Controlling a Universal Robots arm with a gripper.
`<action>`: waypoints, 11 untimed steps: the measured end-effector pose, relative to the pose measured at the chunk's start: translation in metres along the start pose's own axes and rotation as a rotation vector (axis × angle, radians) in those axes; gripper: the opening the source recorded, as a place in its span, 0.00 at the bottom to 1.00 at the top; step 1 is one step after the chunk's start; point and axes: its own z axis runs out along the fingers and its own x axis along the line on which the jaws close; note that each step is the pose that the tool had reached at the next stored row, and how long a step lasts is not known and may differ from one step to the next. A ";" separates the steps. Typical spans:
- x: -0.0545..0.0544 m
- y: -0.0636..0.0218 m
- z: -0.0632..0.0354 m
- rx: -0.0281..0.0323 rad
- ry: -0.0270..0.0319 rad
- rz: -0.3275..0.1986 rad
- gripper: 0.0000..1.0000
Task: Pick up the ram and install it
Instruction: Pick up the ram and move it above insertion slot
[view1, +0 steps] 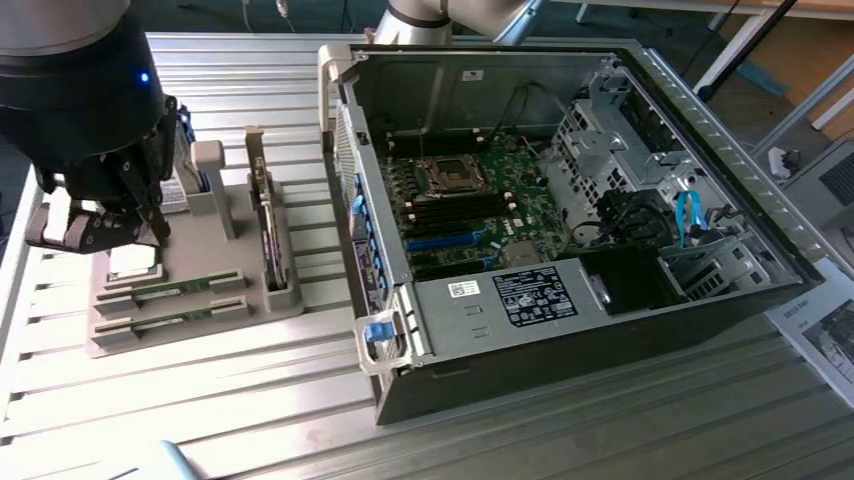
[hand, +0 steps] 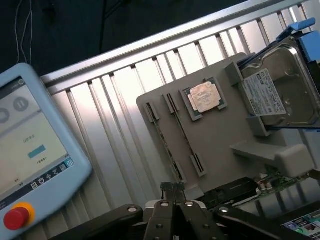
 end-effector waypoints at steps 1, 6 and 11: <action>0.000 0.0000 0.0002 -0.0003 0.0009 -0.019 0.11; 0.000 -0.0001 0.0015 -0.0031 0.0074 -0.149 0.11; 0.000 -0.0002 0.0029 -0.0056 0.0136 -0.275 0.11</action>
